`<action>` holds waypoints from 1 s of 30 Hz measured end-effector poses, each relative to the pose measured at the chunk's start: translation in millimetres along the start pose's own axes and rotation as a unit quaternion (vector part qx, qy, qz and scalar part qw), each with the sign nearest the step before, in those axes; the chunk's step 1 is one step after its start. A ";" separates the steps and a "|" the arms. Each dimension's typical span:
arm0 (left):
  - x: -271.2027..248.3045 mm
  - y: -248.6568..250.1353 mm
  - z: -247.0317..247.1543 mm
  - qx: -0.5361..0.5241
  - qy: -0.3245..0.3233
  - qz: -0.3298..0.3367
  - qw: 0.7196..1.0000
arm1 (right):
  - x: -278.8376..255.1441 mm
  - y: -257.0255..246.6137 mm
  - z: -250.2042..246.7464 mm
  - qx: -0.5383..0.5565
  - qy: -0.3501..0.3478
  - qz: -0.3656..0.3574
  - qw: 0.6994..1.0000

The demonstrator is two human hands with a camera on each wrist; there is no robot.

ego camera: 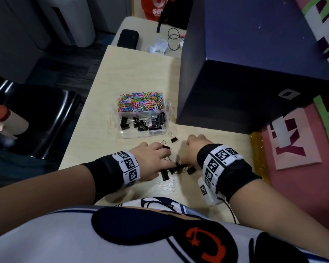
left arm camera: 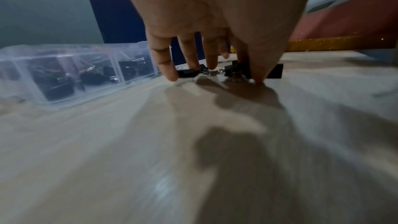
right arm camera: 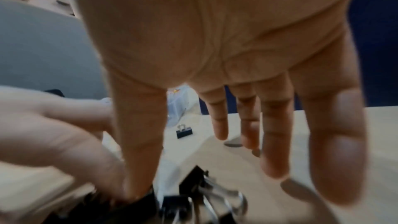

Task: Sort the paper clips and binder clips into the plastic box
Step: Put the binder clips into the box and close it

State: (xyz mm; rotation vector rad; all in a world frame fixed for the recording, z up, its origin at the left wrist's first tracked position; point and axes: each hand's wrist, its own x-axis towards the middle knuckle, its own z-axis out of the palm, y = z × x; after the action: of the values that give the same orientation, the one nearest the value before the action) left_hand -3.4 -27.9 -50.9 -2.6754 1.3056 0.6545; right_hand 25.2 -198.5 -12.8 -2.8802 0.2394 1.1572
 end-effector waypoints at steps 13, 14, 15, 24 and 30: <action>0.1 -16.4 2.8 -0.036 0.043 -0.131 0.990 | 1.5 -1.0 39.0 0.091 0.079 -0.144 0.982; -0.8 -16.7 2.2 -0.043 0.038 -0.150 0.987 | 1.8 -1.9 39.5 0.096 0.082 -0.145 0.981; -1.2 -17.1 1.9 -0.049 0.029 -0.164 0.985 | 2.3 -2.8 39.1 0.098 0.083 -0.144 0.981; -8.2 -20.3 2.4 -0.020 0.018 -0.174 0.984 | 11.9 -10.1 33.2 0.120 0.114 -0.131 0.977; -13.7 -26.2 -5.0 -0.076 0.010 -0.187 0.979 | 12.3 -18.2 17.3 0.188 0.144 -0.138 0.962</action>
State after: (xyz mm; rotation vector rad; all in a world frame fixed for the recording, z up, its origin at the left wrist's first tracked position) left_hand 11.0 -2.7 -43.3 -2.9375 0.7449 0.7011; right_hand 24.8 -180.7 -34.4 -2.6192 0.0502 0.5731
